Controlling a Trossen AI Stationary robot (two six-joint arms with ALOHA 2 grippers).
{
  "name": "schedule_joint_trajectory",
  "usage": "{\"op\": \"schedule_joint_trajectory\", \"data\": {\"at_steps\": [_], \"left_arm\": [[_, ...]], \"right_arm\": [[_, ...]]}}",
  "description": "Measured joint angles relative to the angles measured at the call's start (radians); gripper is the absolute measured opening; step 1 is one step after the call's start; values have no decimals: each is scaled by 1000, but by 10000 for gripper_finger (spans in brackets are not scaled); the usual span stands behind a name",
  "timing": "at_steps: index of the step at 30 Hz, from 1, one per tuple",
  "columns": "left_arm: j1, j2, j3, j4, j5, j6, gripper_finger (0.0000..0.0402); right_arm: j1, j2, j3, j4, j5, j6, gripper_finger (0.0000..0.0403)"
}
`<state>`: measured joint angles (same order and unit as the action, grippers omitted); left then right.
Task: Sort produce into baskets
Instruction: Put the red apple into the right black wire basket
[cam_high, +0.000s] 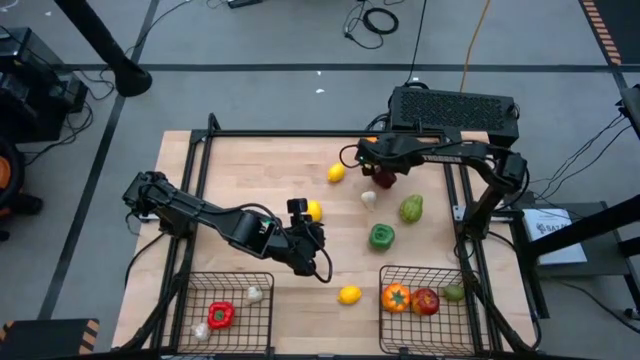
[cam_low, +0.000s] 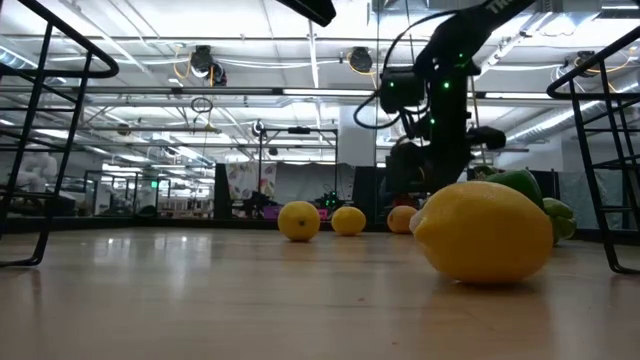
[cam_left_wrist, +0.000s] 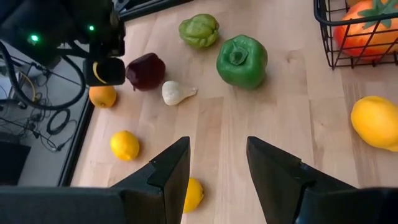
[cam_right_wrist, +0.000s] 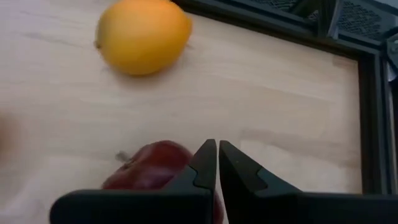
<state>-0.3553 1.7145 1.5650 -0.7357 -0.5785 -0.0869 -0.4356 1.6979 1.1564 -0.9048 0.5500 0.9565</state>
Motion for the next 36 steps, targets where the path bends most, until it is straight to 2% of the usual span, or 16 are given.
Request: {"op": "schedule_joint_trajectory", "data": {"at_steps": [7,18,27,36], "left_arm": [[0,0,0,-1,0,8,166],[0,0,0,-5,0,7,166],[-1,0,0,-6,0,7,166],[-1,0,0,-6,0,7,166]], "right_arm": [[-18,44,0,21,-37,-34,11],[47,62,0,25,-78,-27,11],[72,62,0,23,-59,-41,11],[80,-52,-1,-10,-44,-79,11]]}}
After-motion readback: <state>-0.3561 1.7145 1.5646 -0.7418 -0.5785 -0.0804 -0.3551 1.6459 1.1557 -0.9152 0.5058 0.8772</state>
